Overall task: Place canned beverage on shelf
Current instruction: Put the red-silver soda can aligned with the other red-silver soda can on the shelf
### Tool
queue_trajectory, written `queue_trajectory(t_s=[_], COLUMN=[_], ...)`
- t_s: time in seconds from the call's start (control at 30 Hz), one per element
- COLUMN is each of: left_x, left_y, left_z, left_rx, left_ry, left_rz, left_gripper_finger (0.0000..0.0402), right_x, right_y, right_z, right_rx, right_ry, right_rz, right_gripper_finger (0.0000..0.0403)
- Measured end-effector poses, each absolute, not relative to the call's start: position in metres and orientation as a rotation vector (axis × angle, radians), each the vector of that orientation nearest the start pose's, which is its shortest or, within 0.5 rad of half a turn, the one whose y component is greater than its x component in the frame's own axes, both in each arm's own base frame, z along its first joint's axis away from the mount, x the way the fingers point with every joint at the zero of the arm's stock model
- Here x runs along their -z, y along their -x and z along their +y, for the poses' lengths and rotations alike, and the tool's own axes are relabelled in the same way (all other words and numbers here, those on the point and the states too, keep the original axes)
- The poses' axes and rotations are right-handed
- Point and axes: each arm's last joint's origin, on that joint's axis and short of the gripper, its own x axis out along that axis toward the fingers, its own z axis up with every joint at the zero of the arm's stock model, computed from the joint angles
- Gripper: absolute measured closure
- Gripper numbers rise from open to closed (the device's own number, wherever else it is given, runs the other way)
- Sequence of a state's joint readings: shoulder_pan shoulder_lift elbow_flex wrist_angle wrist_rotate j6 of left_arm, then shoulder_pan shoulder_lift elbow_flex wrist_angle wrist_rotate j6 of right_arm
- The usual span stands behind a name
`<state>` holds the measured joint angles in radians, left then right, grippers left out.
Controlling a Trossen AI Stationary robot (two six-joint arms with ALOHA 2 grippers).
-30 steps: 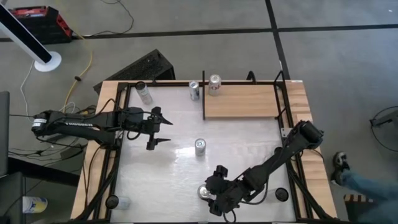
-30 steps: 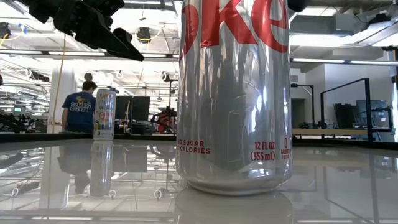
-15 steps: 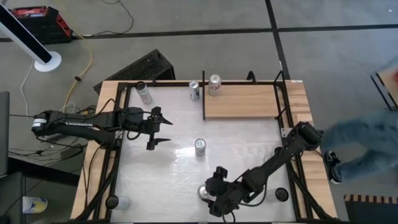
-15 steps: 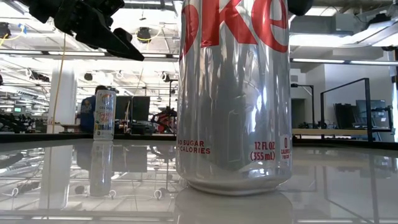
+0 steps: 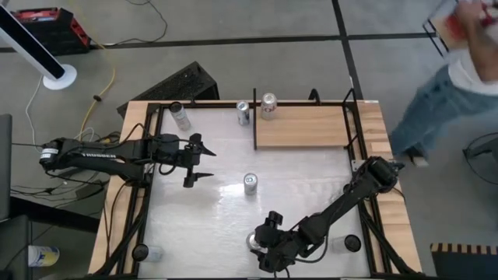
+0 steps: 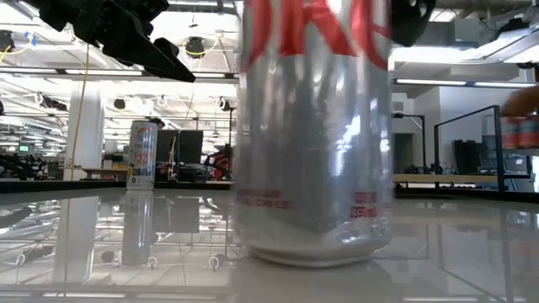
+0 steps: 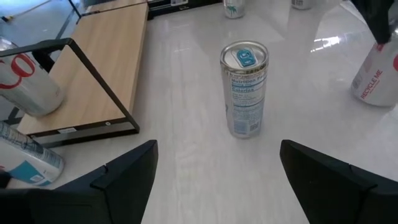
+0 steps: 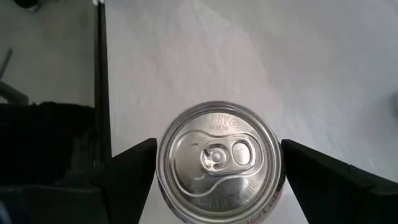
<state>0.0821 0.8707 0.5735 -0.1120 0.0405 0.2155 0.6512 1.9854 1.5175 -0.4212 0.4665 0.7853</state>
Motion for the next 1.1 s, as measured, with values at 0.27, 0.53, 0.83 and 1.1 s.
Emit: queue_trajectory(t_s=[0.27,0.53,0.83,1.1], left_x=[-0.252,-0.252,-0.249,-0.254], left_y=[-0.190,-0.190,-0.188,-0.190], left_z=[0.014,0.014,0.014,0.016], left_rx=[0.004,0.007,0.013,0.007], left_ry=[-0.185,-0.196,-0.207,-0.249], left_rz=[0.417,0.417,0.447,0.398], left_gripper_finger=[0.0079,0.0079,0.0079,0.0079], right_x=[-0.216,-0.225,-0.287,-0.316], right_y=[-0.351,-0.346,-0.307,-0.261], right_z=[0.250,0.244,0.206,0.128], right_rx=[0.136,0.207,0.273,0.374], right_ry=[-0.277,-0.186,-0.033,0.042], right_rz=[0.750,0.741,0.819,0.798], right_gripper_finger=[0.0056,0.0074,0.0076,0.0076])
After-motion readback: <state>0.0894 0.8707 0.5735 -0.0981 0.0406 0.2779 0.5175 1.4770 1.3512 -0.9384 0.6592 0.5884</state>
